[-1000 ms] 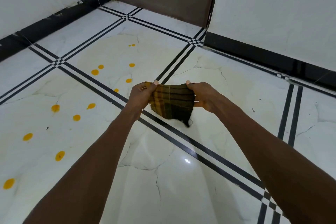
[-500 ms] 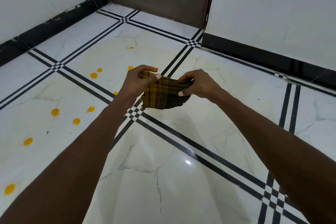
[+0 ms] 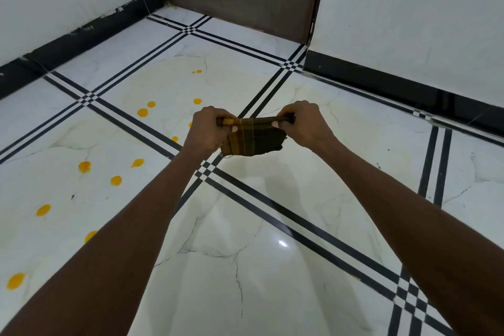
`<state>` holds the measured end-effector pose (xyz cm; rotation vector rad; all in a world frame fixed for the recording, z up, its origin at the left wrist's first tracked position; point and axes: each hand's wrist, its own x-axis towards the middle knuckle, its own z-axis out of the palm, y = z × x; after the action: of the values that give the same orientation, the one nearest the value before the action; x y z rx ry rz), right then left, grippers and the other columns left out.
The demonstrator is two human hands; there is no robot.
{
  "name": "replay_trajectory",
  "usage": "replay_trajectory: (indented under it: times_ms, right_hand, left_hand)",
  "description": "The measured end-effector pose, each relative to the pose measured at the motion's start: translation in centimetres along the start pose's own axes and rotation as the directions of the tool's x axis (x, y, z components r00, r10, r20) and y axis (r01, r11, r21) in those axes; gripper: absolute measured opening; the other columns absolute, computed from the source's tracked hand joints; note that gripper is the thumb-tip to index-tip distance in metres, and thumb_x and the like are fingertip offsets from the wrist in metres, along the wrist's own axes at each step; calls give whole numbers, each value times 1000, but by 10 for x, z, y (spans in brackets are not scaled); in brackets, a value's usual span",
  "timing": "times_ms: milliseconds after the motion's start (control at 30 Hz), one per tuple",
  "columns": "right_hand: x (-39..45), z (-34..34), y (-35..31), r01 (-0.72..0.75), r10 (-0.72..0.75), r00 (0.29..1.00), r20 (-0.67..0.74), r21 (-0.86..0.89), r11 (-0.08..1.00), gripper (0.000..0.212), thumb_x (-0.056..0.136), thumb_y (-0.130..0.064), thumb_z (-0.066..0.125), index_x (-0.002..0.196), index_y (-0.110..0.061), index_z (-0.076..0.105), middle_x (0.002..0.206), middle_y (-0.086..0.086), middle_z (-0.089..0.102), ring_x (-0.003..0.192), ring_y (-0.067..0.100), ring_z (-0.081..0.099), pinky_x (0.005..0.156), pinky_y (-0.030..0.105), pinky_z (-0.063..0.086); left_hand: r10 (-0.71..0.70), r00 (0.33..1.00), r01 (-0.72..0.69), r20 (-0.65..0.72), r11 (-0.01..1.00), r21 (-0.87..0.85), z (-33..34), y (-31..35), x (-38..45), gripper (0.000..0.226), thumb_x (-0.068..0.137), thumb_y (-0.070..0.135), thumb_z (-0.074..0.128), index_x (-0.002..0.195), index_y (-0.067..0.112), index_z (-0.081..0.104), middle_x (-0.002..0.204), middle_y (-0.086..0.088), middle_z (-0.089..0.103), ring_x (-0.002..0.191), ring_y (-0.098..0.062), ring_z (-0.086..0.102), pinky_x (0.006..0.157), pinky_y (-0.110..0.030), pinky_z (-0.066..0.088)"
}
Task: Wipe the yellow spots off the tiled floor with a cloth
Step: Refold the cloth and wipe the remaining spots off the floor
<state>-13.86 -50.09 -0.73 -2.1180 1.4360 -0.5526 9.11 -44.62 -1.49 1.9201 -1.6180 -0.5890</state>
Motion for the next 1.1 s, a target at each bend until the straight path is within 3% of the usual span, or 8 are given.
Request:
replay_trajectory:
  times_ms: [133, 300, 400, 467, 567, 800, 933, 1100]
  right_hand:
    - [-3, -2, 4, -101, 73, 992, 102, 310, 945, 27, 100, -32, 68, 108, -6, 76, 102, -2, 66, 98, 10, 57, 92, 29, 48]
    - [-8, 12, 10, -332, 149, 941, 304, 741, 584, 25, 107, -37, 55, 125, -24, 67, 126, 2, 73, 122, 22, 65, 100, 42, 52]
    - [-19, 20, -8, -372, 200, 928, 313, 768, 522, 29, 109, -39, 50, 129, -24, 65, 126, 1, 73, 120, 21, 67, 92, 41, 56]
    - [-30, 12, -29, -433, 259, 901, 348, 752, 497, 30, 108, -43, 51, 128, -27, 65, 123, 2, 75, 118, 22, 69, 96, 43, 57]
    - [-48, -16, -65, -527, 255, 849, 462, 723, 446, 35, 104, -42, 58, 133, -23, 64, 125, 3, 74, 120, 21, 66, 102, 43, 52]
    - [-104, -96, -184, -609, 160, 785, 599, 793, 21, 28, 106, -29, 56, 121, -11, 72, 115, 7, 79, 109, 23, 76, 98, 38, 61]
    - [-135, -134, -269, -636, 166, 760, 629, 772, -11, 32, 106, -26, 59, 133, -11, 66, 131, 11, 73, 127, 31, 67, 108, 46, 54]
    - [-171, -162, -366, -659, 165, 745, 646, 751, 35, 39, 107, -23, 57, 146, -24, 56, 136, 5, 71, 126, 25, 69, 91, 38, 62]
  left_hand:
    - [-13, 1000, 12, -5, 982, -187, -8, -12, -3, 16, 92, 30, 78, 99, 16, 83, 91, 8, 71, 106, -20, 66, 94, -28, 44]
    - [-60, 986, 131, 155, 855, -501, -20, -4, -11, 28, 103, 37, 63, 116, 17, 78, 107, -1, 81, 104, -13, 76, 93, -27, 58]
    - [-60, 989, 121, 133, 848, -517, -27, 12, -25, 31, 109, 37, 49, 114, 19, 73, 95, -9, 79, 85, -18, 78, 73, -33, 64]
    - [-110, 984, 164, 137, 853, -496, -39, 23, -38, 38, 109, 45, 48, 119, 16, 71, 104, -16, 78, 93, -24, 78, 83, -46, 66]
    - [-263, 955, 296, 139, 783, -547, -77, 45, -56, 38, 106, 46, 53, 117, 15, 73, 106, -5, 80, 94, -9, 78, 87, -33, 62]
    - [-464, 852, 488, 243, 536, -688, -202, 107, -118, 33, 101, 46, 62, 106, 17, 78, 98, -3, 82, 93, -21, 79, 74, -33, 63]
    - [-522, 824, 516, 221, 529, -674, -285, 140, -166, 22, 105, 37, 59, 100, 21, 73, 87, 4, 80, 86, -18, 74, 71, -34, 59]
    - [-559, 805, 530, 197, 531, -661, -374, 153, -222, 31, 106, 35, 57, 113, 8, 71, 95, -6, 73, 86, -17, 72, 75, -36, 61]
